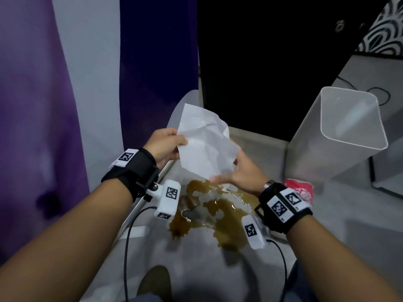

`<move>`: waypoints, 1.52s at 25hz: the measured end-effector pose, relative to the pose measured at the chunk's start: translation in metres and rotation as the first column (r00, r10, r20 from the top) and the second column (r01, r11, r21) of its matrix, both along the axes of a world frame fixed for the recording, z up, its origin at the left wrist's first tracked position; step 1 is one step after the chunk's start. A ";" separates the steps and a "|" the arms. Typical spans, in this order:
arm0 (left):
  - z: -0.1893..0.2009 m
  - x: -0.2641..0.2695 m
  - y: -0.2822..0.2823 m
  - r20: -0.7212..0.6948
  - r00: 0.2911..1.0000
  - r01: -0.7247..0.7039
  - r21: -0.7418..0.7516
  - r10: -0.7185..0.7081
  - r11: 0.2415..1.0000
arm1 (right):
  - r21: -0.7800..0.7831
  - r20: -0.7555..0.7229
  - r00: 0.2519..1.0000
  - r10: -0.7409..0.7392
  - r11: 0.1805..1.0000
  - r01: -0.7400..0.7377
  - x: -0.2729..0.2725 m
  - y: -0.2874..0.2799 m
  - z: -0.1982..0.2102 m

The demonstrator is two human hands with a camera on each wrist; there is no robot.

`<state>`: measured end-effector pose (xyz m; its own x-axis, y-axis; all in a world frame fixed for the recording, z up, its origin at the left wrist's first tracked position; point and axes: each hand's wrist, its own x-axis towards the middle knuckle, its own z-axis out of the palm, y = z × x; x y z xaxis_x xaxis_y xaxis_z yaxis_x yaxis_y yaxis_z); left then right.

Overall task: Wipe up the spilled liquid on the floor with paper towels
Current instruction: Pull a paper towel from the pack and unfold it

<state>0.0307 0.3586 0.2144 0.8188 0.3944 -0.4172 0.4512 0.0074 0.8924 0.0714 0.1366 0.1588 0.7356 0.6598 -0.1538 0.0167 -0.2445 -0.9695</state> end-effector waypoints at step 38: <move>-0.007 0.004 -0.033 -0.008 0.969 0.245 -0.017 -0.246 0.969 | 0.073 -0.497 0.855 -0.147 0.975 0.210 0.020 -0.020 0.015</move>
